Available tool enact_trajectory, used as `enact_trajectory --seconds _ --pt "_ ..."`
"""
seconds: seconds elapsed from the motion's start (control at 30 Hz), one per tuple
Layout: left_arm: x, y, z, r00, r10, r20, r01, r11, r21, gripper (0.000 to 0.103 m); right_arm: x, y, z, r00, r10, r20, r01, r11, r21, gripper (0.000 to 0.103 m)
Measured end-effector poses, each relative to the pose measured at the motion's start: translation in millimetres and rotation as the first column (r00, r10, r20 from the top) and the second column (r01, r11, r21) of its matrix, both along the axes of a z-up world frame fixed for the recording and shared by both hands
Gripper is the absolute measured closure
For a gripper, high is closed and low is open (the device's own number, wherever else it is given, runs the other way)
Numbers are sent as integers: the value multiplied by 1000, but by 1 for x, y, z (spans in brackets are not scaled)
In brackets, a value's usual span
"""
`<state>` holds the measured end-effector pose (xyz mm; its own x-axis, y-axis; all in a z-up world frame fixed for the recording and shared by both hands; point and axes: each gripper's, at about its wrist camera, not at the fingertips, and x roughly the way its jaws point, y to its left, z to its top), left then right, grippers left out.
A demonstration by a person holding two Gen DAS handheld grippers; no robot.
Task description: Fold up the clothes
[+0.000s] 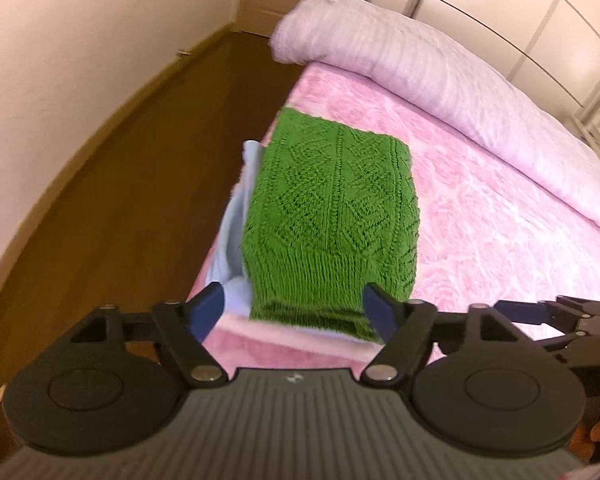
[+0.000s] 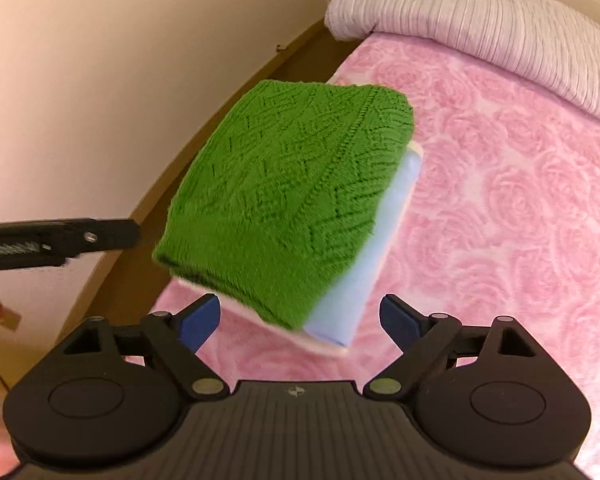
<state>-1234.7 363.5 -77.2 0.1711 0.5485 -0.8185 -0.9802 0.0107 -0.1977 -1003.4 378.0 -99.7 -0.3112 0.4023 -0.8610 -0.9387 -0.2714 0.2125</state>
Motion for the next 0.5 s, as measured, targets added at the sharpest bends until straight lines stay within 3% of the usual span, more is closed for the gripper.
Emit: enact_trajectory --seconds 0.33,0.5 --pt "55 -70 61 980 190 -68 -185 980 66 2 51 -43 40 999 36 30 -37 998 56 14" --pt "93 -95 79 963 242 -118 -231 968 100 1 77 -53 62 998 45 41 -48 994 97 13"
